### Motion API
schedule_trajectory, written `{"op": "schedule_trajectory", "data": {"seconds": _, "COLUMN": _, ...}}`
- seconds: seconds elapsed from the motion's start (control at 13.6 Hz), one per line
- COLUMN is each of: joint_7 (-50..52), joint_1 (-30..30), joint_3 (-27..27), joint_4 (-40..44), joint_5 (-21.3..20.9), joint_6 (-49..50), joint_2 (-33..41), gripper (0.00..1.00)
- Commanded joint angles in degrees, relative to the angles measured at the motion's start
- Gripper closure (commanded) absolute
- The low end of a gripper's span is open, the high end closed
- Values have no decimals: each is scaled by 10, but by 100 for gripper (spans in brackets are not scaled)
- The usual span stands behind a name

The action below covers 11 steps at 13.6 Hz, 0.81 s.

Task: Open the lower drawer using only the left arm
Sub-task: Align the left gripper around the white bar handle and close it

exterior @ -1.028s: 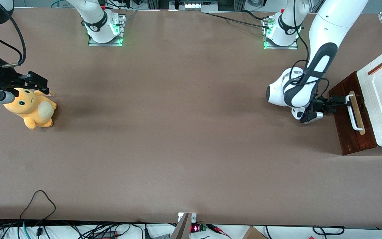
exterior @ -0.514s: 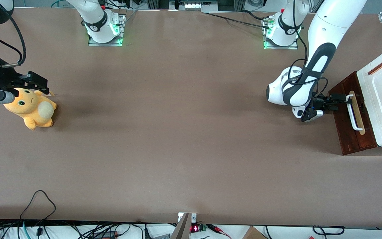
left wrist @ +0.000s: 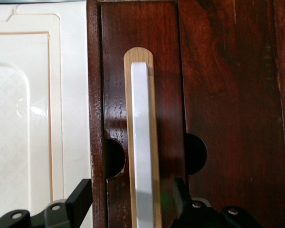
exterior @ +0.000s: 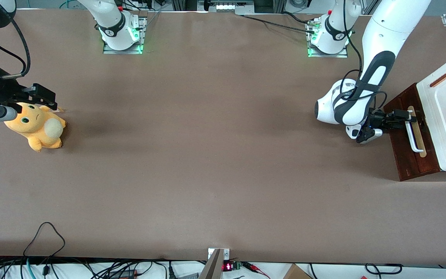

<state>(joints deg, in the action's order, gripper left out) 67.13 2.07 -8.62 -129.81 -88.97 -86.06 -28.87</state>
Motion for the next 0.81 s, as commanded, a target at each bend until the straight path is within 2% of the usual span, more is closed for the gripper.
{"op": "schedule_trajectory", "data": {"seconds": 0.0, "joint_7": 16, "joint_1": 1, "joint_3": 11, "joint_4": 10, "joint_5": -24, "joint_6": 4, "joint_2": -15, "gripper": 38}}
{"op": "schedule_trajectory", "data": {"seconds": 0.44, "joint_7": 38, "joint_1": 2, "joint_3": 22, "joint_4": 12, "joint_5": -45, "joint_6": 0, "joint_2": -26, "gripper": 43}}
{"op": "schedule_trajectory", "data": {"seconds": 0.73, "joint_7": 38, "joint_1": 3, "joint_3": 22, "joint_4": 18, "joint_5": -45, "joint_6": -2, "joint_2": -29, "gripper": 55}}
